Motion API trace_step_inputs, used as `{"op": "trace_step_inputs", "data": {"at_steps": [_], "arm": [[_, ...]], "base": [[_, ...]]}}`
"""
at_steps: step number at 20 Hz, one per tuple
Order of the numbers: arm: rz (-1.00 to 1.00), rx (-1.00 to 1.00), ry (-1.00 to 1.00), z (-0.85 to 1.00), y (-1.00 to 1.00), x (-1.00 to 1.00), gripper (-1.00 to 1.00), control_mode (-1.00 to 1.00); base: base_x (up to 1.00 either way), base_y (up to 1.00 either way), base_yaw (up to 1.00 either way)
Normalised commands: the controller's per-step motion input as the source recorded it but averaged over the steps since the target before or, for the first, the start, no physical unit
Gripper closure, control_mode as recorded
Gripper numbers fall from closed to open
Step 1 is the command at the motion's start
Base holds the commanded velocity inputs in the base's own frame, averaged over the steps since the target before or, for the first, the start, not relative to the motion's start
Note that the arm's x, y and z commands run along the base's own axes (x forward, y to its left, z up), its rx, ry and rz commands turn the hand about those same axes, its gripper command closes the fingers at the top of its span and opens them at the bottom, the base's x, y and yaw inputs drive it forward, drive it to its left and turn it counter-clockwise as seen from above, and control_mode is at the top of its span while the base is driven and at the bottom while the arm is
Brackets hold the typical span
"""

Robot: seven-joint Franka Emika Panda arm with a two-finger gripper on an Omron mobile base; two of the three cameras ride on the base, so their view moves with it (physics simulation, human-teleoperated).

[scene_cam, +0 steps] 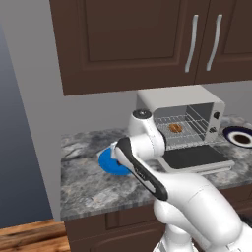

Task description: Open the toaster oven door. Place the bread on the bottom rack in the toaster oven and place the chicken drumstick on the top rack.

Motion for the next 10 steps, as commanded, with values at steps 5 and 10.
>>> {"op": "trace_step_inputs", "data": {"at_steps": [5, 10], "arm": [[-0.17, -0.01, 0.0, -0.18, 0.0, 0.5, -1.0, -1.0], [-0.11, 0.0, 0.0, -0.17, 0.0, 0.57, -1.0, -1.0]], "base": [[0.0, 0.0, 0.0], [0.0, 0.0, 0.0]]}}
